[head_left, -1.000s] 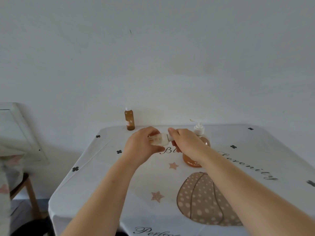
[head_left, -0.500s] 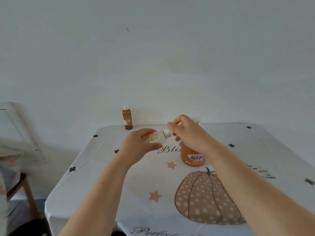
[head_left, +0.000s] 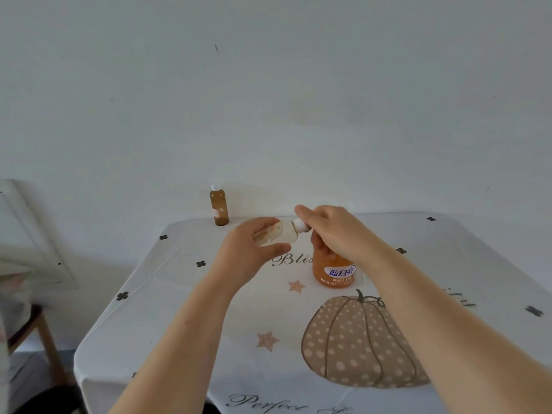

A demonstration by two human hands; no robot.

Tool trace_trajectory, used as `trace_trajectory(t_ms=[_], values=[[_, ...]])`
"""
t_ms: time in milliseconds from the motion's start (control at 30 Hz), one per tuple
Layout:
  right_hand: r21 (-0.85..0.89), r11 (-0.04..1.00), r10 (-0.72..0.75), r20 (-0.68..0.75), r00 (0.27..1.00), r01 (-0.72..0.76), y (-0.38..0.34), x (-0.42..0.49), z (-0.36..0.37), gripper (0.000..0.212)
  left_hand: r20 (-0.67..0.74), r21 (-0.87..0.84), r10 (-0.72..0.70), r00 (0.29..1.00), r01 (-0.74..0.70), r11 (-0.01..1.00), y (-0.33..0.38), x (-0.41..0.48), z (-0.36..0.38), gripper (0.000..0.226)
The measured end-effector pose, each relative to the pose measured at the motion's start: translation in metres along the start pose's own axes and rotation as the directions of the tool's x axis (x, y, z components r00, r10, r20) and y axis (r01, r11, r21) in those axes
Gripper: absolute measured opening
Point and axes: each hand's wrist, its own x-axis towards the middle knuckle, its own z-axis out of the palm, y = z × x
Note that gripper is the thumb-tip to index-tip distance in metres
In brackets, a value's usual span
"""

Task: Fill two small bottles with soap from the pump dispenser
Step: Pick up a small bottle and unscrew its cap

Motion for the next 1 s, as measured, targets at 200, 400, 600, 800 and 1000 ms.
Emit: trace_trajectory(t_ms=[200, 400, 600, 800, 1000], values=[[0.057, 0.989, -0.139, 0.041, 0.989, 0.136, 0.004, -0.003, -0.006, 0.015, -0.001, -0.003, -0.01, 1.0, 0.01, 1.0, 0.001, 0.002, -0.001, 0.046], [0.062, 0.996, -0.061, -0.06, 0.996, 0.065, 0.003, -0.002, -0.004, 0.024, 0.002, 0.034, 0.039, 0.999, -0.039, 0.999, 0.004, 0.001, 0.004, 0.046], [0.128, 0.986, -0.114, 0.016, 0.993, 0.111, 0.005, -0.006, -0.009, 0.023, 0.007, 0.0, -0.004, 1.0, 0.004, 1.0, -0.002, 0.0, 0.001, 0.048], [0.092, 0.993, -0.066, -0.065, 0.996, 0.072, 0.008, -0.007, -0.006, 0.016, 0.022, 0.038, 0.011, 1.0, -0.012, 0.999, 0.002, -0.001, 0.008, 0.052], [0.153, 0.982, -0.097, -0.117, 0.988, 0.115, 0.011, -0.013, -0.011, 0.01, 0.038, 0.004, -0.009, 0.999, 0.009, 1.0, -0.002, 0.0, 0.017, 0.042]])
